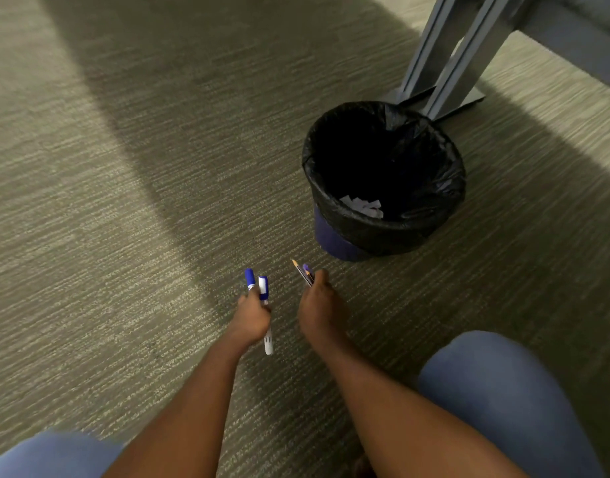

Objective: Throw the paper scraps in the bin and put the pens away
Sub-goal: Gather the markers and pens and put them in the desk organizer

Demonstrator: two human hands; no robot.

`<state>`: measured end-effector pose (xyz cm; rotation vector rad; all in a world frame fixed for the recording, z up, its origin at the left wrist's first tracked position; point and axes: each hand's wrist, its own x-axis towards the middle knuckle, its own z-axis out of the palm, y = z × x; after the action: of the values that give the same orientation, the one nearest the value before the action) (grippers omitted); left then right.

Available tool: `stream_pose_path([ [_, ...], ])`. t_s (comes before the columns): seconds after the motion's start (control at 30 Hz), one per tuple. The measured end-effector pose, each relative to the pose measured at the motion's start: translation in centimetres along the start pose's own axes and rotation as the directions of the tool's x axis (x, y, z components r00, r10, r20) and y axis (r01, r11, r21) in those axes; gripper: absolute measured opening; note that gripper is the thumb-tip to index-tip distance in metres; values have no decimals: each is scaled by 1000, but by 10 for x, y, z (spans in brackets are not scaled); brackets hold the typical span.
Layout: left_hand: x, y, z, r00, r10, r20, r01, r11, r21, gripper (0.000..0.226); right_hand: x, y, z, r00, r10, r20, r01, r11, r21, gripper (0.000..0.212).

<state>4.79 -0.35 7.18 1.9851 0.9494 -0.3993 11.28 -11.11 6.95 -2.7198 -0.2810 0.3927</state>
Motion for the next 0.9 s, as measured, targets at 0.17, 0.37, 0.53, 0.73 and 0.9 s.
stream_pose_path([
  [0.17, -24, 28, -18, 999, 39, 14, -37, 989, -141, 23, -6, -21, -42, 1000, -13, 7, 13, 999, 52, 19],
  [0.37, -80, 72, -63, 990, 142, 14, -129, 933, -337, 42, -24, -56, -109, 990, 61, 128, -73, 993, 90, 25],
  [0.53, -128, 114, -106, 984, 178, -26, -173, 896, -410, 60, -45, -88, -181, 995, -4, 98, -8, 992, 125, 26],
  [0.73, -184, 172, -158, 979, 196, -60, -199, 838, -507, 72, -69, -127, -275, 995, -5, 104, -11, 988, 154, 15],
  [0.9, -228, 223, -196, 992, 80, -94, -121, 795, -595, 36, -89, -152, -345, 996, -19, 82, 5, 985, 173, 15],
])
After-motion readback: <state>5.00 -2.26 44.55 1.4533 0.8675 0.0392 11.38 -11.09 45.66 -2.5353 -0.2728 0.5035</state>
